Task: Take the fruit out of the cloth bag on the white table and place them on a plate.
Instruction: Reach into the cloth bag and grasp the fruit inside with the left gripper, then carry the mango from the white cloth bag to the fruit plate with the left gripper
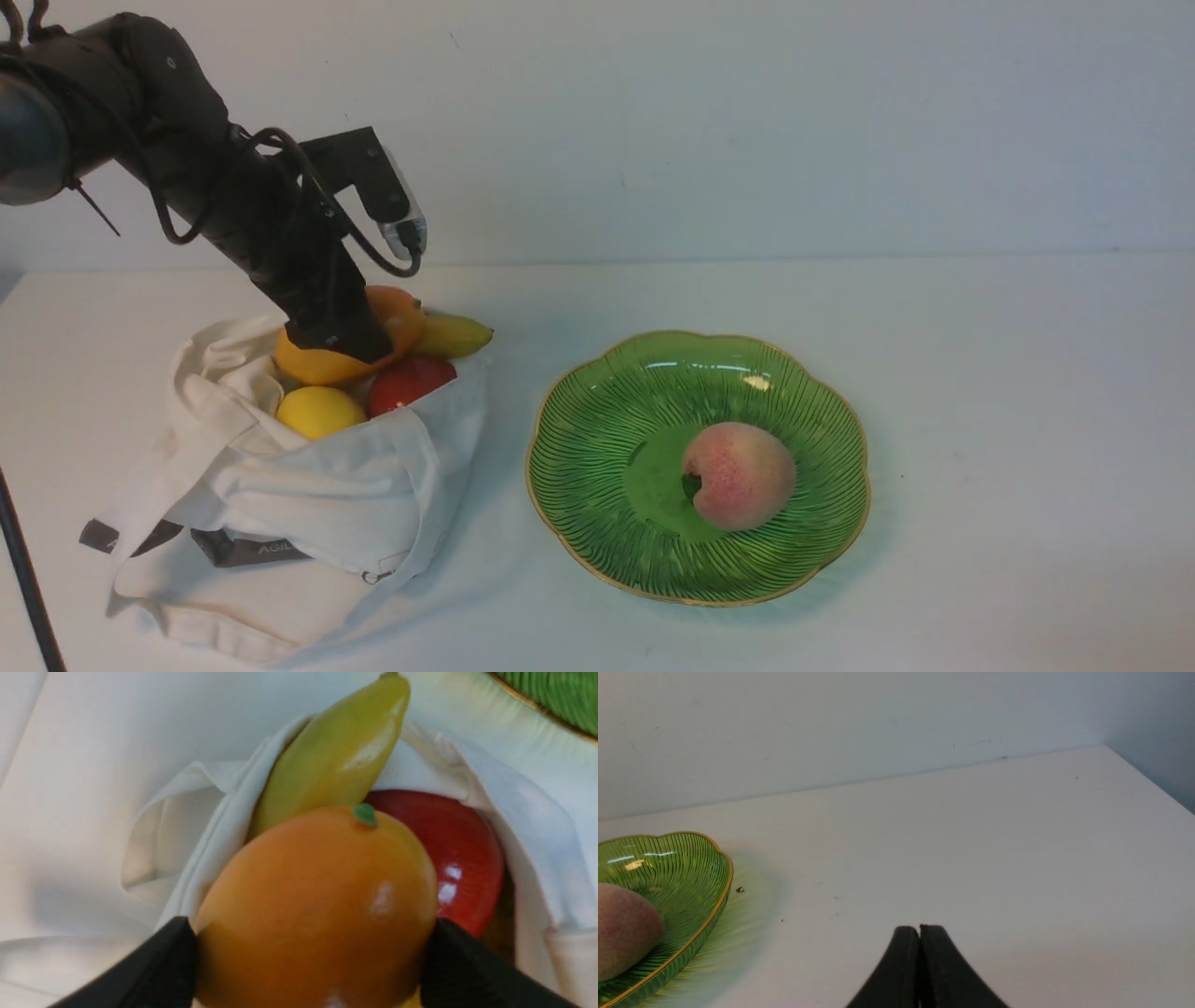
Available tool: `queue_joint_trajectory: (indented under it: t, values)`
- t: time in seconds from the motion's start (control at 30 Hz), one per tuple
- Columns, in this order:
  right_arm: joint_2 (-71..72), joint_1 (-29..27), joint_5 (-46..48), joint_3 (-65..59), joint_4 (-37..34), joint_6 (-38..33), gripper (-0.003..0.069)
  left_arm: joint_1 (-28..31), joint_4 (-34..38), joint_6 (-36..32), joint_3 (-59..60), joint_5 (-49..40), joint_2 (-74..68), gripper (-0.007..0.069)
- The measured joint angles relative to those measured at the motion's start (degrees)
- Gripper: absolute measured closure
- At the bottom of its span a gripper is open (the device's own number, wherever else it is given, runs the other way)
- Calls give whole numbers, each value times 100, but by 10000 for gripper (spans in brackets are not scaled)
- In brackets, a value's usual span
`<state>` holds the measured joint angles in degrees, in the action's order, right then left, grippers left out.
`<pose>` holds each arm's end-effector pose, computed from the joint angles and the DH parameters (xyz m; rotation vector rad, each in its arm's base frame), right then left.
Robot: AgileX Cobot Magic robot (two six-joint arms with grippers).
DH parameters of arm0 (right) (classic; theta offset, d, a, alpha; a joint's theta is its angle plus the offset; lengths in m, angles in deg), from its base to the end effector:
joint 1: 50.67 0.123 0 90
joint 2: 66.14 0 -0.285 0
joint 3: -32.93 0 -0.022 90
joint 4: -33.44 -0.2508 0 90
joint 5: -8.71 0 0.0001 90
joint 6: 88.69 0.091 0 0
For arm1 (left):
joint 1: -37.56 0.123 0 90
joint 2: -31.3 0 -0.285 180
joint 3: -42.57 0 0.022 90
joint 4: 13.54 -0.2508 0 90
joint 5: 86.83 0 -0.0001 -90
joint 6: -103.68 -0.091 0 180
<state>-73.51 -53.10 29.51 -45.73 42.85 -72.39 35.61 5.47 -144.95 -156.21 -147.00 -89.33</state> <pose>0.0528 -0.0075 0.1729 0.2009 1.8487 0.0073 0.4229 -0.0401 0.2559 1.4287 2.3008 -0.1227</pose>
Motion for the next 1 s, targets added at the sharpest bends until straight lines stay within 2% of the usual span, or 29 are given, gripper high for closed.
queue_joint_trajectory:
  t: [0.13,0.2,0.3,0.4,0.47,0.6,0.67,0.83,1.0]
  values:
    - [0,0,0,0,0,0,674,-63,367,244,-83,-56,398,74]
    - [0,0,0,0,0,0,674,-252,1156,312,-106,-86,752,74]
    - [0,0,0,0,0,0,674,-540,1955,311,-125,-113,904,74]
    - [0,0,0,0,0,0,674,-958,2666,511,-125,-182,934,74]
    - [0,0,0,0,0,0,674,-1176,2777,871,-125,-191,893,74]
    - [0,0,0,0,-6,0,674,-1663,2497,1986,-125,116,688,74]
    - [0,0,0,0,-6,0,674,-1871,2051,2579,-125,353,500,74]
    - [0,0,0,0,-6,0,674,-2036,1300,3708,-125,478,28,74]
    - [0,0,0,0,-6,0,674,-2050,1019,4668,-125,580,-456,74]
